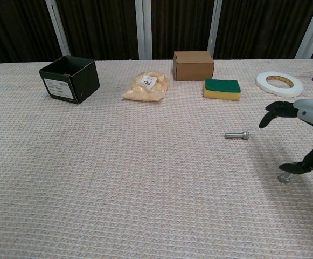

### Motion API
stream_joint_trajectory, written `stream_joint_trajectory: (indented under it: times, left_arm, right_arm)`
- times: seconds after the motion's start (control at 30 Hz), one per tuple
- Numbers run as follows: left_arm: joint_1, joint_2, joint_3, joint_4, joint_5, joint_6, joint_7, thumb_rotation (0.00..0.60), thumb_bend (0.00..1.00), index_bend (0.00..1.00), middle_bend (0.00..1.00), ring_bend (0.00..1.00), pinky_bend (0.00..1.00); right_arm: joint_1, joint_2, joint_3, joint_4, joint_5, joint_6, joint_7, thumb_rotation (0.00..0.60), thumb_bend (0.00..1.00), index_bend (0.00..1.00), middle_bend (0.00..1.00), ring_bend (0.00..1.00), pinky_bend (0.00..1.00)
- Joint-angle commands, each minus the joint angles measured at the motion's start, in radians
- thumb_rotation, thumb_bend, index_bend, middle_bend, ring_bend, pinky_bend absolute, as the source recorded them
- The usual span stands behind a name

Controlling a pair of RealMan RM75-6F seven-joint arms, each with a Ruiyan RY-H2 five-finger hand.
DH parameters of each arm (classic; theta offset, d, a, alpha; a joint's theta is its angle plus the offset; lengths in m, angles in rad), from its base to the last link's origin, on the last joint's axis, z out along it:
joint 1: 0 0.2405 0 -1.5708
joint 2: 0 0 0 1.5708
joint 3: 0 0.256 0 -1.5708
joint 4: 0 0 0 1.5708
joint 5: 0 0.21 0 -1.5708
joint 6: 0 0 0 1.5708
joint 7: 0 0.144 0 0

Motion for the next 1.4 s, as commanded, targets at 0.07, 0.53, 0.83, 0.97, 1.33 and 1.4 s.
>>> stream_joint_trajectory:
  times: [0.07, 0.53, 0.83, 0.97, 1.33, 1.4]
  left_arm:
    - [0.001, 0.001, -0.002, 0.000, -0.003, 0.001, -0.004, 0.600, 0.12, 0.05, 0.04, 0.00, 0.15]
    - [-0.004, 0.003, -0.004, 0.001, -0.011, -0.009, -0.005, 0.600, 0.12, 0.05, 0.04, 0.00, 0.15]
    - [-0.006, 0.004, -0.006, 0.002, -0.014, -0.012, -0.007, 0.600, 0.12, 0.05, 0.04, 0.00, 0.15]
    - [-0.007, 0.003, -0.006, 0.001, -0.016, -0.014, -0.003, 0.600, 0.12, 0.05, 0.04, 0.00, 0.15]
    - [-0.010, 0.002, -0.007, 0.001, -0.019, -0.017, 0.000, 0.600, 0.12, 0.05, 0.04, 0.00, 0.15]
    - [-0.009, 0.002, -0.007, 0.000, -0.019, -0.016, 0.000, 0.600, 0.12, 0.05, 0.04, 0.00, 0.15]
  right_arm:
    - [0.048, -0.064, 0.048, -0.015, 0.085, 0.051, -0.093, 0.600, 0.24, 0.23, 0.03, 0.04, 0.02]
    - [0.157, -0.250, 0.133, 0.074, 0.253, 0.132, -0.237, 0.600, 0.24, 0.23, 0.03, 0.04, 0.02]
    - [0.208, -0.317, 0.168, 0.182, 0.313, 0.124, -0.245, 0.600, 0.24, 0.23, 0.03, 0.04, 0.01]
    - [0.219, -0.337, 0.178, 0.220, 0.310, 0.124, -0.228, 0.600, 0.24, 0.24, 0.03, 0.04, 0.01]
    - [0.224, -0.364, 0.189, 0.287, 0.288, 0.117, -0.165, 0.600, 0.24, 0.39, 0.03, 0.06, 0.01]
    - [0.223, -0.371, 0.191, 0.306, 0.283, 0.111, -0.146, 0.600, 0.24, 0.40, 0.03, 0.06, 0.01]
